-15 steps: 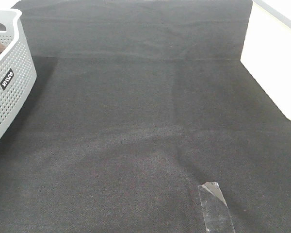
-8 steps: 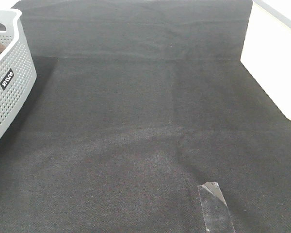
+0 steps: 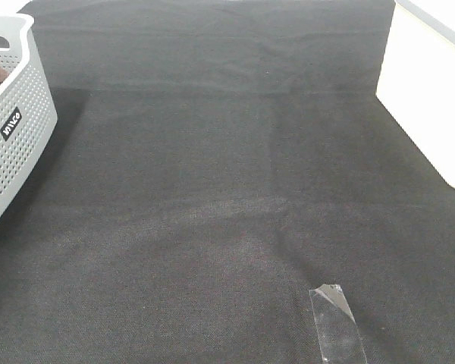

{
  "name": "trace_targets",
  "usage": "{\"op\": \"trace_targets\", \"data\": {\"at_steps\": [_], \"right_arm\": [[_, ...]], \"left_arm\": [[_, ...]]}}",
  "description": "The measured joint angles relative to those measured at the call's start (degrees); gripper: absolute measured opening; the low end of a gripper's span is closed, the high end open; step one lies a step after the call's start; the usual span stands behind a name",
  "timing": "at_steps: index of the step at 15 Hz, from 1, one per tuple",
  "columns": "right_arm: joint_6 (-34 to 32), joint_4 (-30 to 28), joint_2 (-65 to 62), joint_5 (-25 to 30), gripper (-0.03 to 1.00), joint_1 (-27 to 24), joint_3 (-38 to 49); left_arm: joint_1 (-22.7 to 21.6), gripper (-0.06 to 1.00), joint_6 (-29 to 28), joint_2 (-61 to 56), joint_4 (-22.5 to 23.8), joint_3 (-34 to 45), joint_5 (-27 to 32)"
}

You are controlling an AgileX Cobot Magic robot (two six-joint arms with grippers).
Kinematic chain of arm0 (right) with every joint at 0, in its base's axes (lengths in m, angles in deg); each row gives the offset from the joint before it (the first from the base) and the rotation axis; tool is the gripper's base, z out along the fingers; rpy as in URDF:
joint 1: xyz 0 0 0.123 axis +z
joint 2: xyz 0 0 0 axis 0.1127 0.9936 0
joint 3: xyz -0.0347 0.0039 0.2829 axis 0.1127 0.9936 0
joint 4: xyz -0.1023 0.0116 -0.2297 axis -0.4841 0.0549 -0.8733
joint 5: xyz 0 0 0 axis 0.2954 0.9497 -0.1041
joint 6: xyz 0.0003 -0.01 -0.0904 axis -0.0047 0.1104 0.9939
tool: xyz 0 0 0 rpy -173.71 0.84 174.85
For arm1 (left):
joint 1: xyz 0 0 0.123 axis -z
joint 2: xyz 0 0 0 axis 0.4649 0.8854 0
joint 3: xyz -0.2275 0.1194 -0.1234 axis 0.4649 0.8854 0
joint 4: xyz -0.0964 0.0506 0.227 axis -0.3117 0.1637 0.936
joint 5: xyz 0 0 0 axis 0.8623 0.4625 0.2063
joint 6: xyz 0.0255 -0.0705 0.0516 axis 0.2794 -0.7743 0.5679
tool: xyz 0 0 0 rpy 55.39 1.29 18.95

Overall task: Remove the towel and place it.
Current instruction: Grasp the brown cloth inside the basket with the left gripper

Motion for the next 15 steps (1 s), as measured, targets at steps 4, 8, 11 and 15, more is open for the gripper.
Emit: {"op": "trace_targets", "data": {"at_steps": [4, 8, 11, 15], "right_arm": [[0.00, 0.00, 0.00, 0.00, 0.56, 0.00, 0.00], [0.00, 0.00, 0.00, 0.00, 0.56, 0.00, 0.00], [0.00, 0.00, 0.00, 0.00, 0.56, 0.00, 0.00], [0.00, 0.00, 0.00, 0.00, 0.56, 0.00, 0.00]], "left_arm": [[0.40, 0.00, -1.83, -1.49, -2.41, 0.00, 0.00], [2.41, 0.00, -4.53, -9.97, -7.91, 0.00, 1.83], [3.38, 0.00, -4.87, -18.79, -17.07, 0.00, 5.16], [7.85, 0.00, -5.21, -28.42, -18.45, 0.00, 3.27]]}}
